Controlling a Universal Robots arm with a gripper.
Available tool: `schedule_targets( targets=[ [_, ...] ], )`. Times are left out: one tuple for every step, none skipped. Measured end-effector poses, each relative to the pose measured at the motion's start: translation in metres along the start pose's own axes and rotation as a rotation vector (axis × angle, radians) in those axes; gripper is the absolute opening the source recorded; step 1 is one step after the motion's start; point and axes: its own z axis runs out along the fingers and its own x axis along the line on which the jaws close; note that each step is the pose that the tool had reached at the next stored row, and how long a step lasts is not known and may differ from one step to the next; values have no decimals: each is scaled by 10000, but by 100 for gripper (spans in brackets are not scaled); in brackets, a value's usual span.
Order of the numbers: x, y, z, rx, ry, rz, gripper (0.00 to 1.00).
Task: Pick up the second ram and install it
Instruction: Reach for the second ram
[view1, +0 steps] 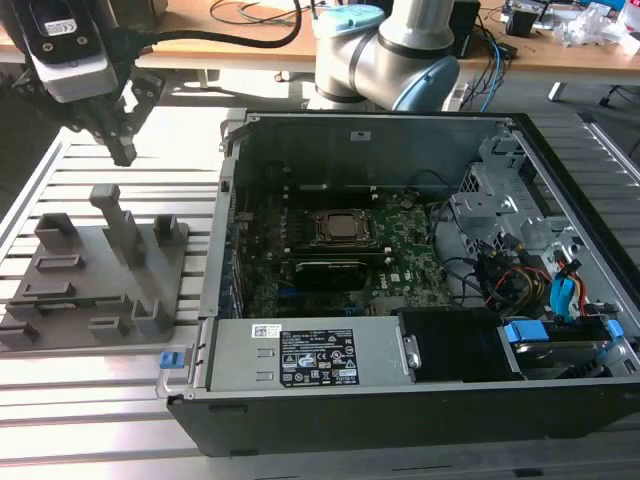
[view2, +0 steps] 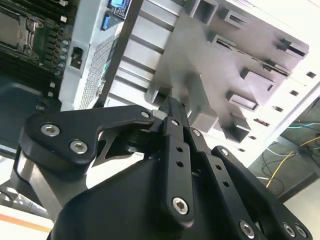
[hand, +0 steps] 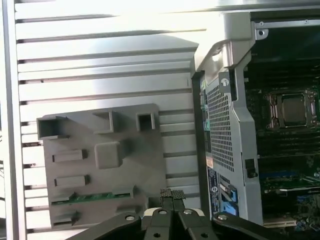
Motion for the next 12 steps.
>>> schedule_targets(
  targets=[
    [79,-6,-2,1,0,-2,11],
    [155,-12,-3,1,0,-1,11],
    [256,-19,-4,0,1,-1,11],
    [343,-26,-7,1,1,-3,11],
    [468,-35,-10,1,0,0,11],
    [541,-41,-11,1,1,-1,11],
    [578,-44,-11,1,0,-2,11],
    [610,-46,-11,0,0,-2,11],
    [688,-52,-13,0,0,-1,11],
    [771,-58,-15,1,-1,0,11],
    [810,-61,-15,1,-1,-1,11],
    [829,-62,-15,0,0,-1,11]
  ],
)
